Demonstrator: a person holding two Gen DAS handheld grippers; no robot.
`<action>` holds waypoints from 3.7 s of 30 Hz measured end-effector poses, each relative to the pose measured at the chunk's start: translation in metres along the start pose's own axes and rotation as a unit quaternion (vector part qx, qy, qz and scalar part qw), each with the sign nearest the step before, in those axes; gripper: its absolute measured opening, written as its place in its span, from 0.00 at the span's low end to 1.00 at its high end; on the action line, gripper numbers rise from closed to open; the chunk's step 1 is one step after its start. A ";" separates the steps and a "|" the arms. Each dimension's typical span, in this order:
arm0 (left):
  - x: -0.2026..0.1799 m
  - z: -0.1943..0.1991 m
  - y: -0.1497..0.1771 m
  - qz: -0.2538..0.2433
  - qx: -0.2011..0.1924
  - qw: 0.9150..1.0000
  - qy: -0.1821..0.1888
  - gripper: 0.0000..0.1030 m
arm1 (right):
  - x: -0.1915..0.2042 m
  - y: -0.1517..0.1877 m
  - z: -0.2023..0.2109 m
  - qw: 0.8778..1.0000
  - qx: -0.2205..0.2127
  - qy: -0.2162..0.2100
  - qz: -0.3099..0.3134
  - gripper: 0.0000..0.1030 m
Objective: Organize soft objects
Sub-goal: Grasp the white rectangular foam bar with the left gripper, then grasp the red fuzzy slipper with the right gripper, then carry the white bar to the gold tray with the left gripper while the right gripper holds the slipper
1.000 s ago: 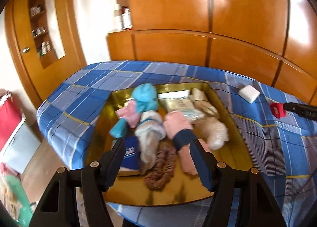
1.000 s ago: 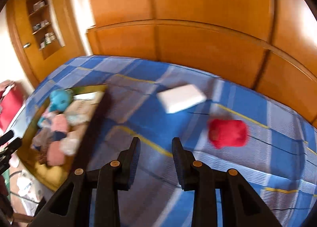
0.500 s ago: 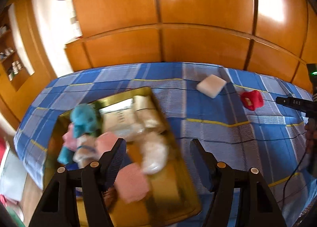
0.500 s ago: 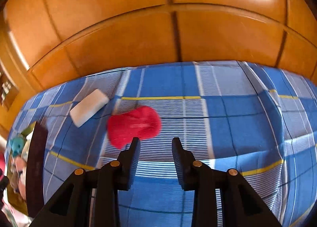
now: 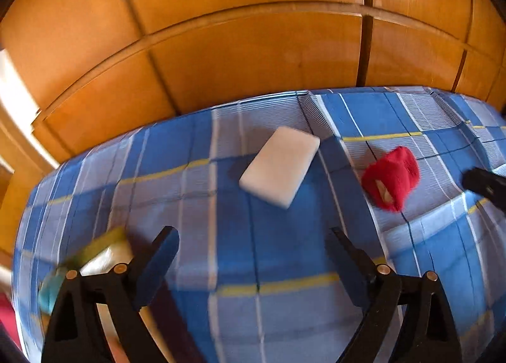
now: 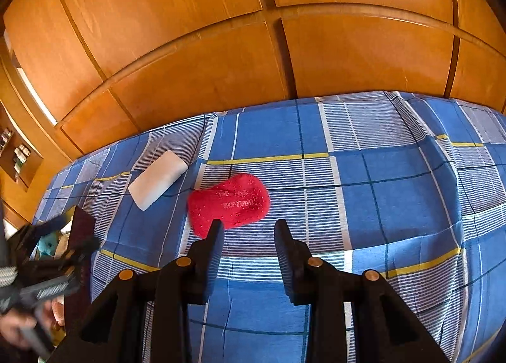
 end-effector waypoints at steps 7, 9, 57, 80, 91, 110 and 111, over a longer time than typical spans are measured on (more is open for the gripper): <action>-0.024 -0.066 -0.025 -0.059 0.029 0.998 0.022 0.95 | -0.004 0.001 -0.003 1.000 0.013 -0.010 -0.021 0.31; -0.025 -0.078 -0.029 -0.063 0.036 0.997 0.023 0.95 | -0.005 0.001 -0.003 1.000 0.015 -0.012 -0.025 0.32; -0.115 0.066 0.148 0.025 -0.043 0.986 0.158 0.65 | 0.008 0.027 -0.034 0.996 0.070 -0.050 -0.024 0.41; -0.106 0.068 0.152 0.051 -0.039 0.983 0.173 0.70 | 0.056 -0.010 -0.099 0.993 0.100 0.035 0.057 0.29; -0.111 0.067 0.152 0.030 -0.027 0.981 0.191 0.84 | 0.038 0.057 -0.022 0.975 0.127 -0.002 0.183 0.29; -0.086 0.068 0.126 0.050 -0.010 0.978 0.203 0.89 | 0.022 0.065 -0.024 0.983 0.113 -0.032 0.143 0.34; -0.087 0.067 0.126 0.048 -0.007 0.978 0.203 0.88 | 0.023 0.065 -0.024 0.982 0.113 -0.031 0.145 0.34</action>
Point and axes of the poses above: each gripper's, at about its wrist camera, not at the fingertips, and z roughly against the way its jaws point, x to its left, y to its underside, the point moved 5 cm from there along -z, roughly the way its jaws point, and after that the axes turned 8 degrees about -x, right-handed, at the moved point
